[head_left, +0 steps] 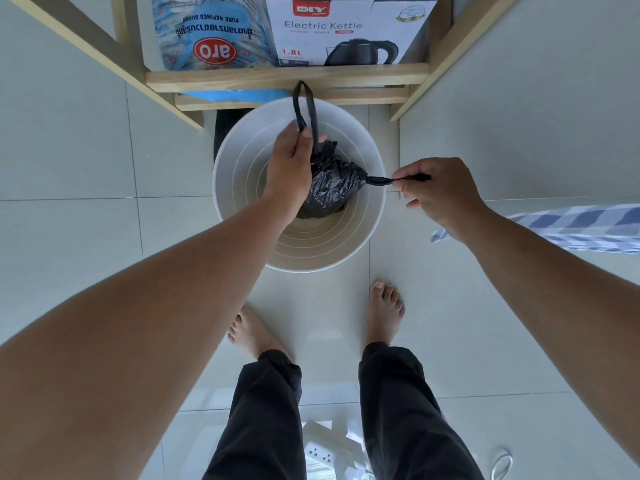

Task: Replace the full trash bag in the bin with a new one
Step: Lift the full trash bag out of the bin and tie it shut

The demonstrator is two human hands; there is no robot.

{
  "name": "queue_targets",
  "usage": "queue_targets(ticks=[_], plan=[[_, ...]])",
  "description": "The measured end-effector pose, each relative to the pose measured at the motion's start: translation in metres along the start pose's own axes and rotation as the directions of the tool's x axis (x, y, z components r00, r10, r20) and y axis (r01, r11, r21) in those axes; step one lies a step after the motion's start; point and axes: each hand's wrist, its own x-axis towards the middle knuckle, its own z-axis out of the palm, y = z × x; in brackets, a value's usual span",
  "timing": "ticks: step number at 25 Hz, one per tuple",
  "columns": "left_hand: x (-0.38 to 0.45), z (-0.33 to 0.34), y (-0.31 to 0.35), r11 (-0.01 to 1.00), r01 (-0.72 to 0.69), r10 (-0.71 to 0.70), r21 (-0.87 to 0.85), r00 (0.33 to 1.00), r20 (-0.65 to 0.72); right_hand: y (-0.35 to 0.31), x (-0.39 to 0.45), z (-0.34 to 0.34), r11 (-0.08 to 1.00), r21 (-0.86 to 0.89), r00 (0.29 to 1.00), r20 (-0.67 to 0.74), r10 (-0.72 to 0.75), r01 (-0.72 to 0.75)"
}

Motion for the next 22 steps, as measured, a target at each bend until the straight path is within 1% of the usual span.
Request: queue_targets(ticks=[1, 2, 4, 5, 6, 7, 8, 9, 10, 12, 13, 15, 16, 17, 18, 19, 20, 22], plan=[[0.002, 0.002, 0.002, 0.997, 0.016, -0.018, -0.08, 0.999, -0.028, 0.003, 0.0, 0.0, 1.0, 0.002, 1.0, -0.01, 0.014, -0.014], [0.003, 0.003, 0.003, 0.98, 0.039, -0.045, -0.196, 0.999, -0.027, 0.006, 0.001, 0.0, 1.0, 0.006, 0.999, -0.023, 0.03, -0.029], [0.007, -0.001, 0.008, 0.9, 0.08, -0.097, -0.429, 0.995, -0.018, 0.011, 0.001, -0.001, 0.999, -0.001, 0.997, -0.064, 0.052, -0.052], [0.009, -0.006, 0.013, 0.861, 0.094, -0.126, -0.5, 0.991, -0.032, 0.014, 0.002, 0.001, 0.999, -0.033, 0.996, -0.08, 0.039, -0.042], [0.012, -0.012, 0.016, 0.811, 0.109, -0.169, -0.576, 0.984, -0.052, 0.015, 0.003, 0.002, 0.996, -0.084, 0.996, -0.085, 0.007, -0.014], [0.015, -0.018, 0.02, 0.734, 0.121, -0.225, -0.668, 0.972, -0.071, 0.016, 0.004, 0.005, 0.99, -0.139, 0.997, -0.075, -0.029, 0.019], [0.017, -0.023, 0.023, 0.636, 0.126, -0.282, -0.761, 0.956, -0.078, 0.014, 0.004, 0.008, 0.982, -0.182, 0.997, -0.052, -0.058, 0.048], [0.02, -0.028, 0.023, 0.578, 0.12, -0.321, -0.807, 0.943, -0.09, 0.012, 0.004, 0.012, 0.975, -0.211, 0.997, -0.021, -0.075, 0.069], [0.021, -0.032, 0.022, 0.593, 0.121, -0.338, -0.796, 0.935, -0.11, 0.008, 0.005, 0.015, 0.969, -0.232, 0.996, 0.013, -0.087, 0.088], [0.02, -0.037, 0.017, 0.759, 0.149, -0.302, -0.634, 0.943, -0.14, 0.0, 0.006, 0.019, 0.958, -0.253, 0.99, 0.073, -0.117, 0.132], [0.018, -0.037, 0.013, 0.839, 0.167, -0.266, -0.518, 0.956, -0.122, -0.004, 0.006, 0.019, 0.955, -0.251, 0.987, 0.087, -0.137, 0.155], [0.015, -0.037, 0.011, 0.953, 0.19, -0.202, -0.237, 0.979, -0.024, -0.011, 0.008, 0.019, 0.951, -0.233, 0.978, 0.089, -0.19, 0.205], [0.014, -0.037, 0.009, 0.987, 0.155, -0.153, -0.042, 0.987, 0.043, -0.014, 0.008, 0.018, 0.943, -0.234, 0.971, 0.085, -0.222, 0.236], [0.013, -0.036, 0.007, 0.98, 0.07, -0.095, 0.186, 0.987, 0.13, -0.017, 0.01, 0.018, 0.929, -0.253, 0.963, 0.085, -0.258, 0.271], [0.012, -0.035, 0.004, 0.926, -0.045, -0.042, 0.374, 0.974, 0.222, -0.019, 0.011, 0.019, 0.912, -0.277, 0.953, 0.087, -0.289, 0.302], [0.01, -0.032, 0.0, 0.861, -0.153, -0.001, 0.486, 0.953, 0.303, -0.02, 0.012, 0.02, 0.9, -0.291, 0.946, 0.086, -0.312, 0.324], [0.008, -0.03, -0.002, 0.818, -0.225, 0.026, 0.53, 0.934, 0.357, -0.022, 0.013, 0.021, 0.895, -0.291, 0.941, 0.085, -0.328, 0.338], [0.004, -0.027, -0.004, 0.799, -0.276, 0.057, 0.534, 0.919, 0.39, -0.025, 0.015, 0.024, 0.888, -0.279, 0.93, 0.079, -0.358, 0.365]])
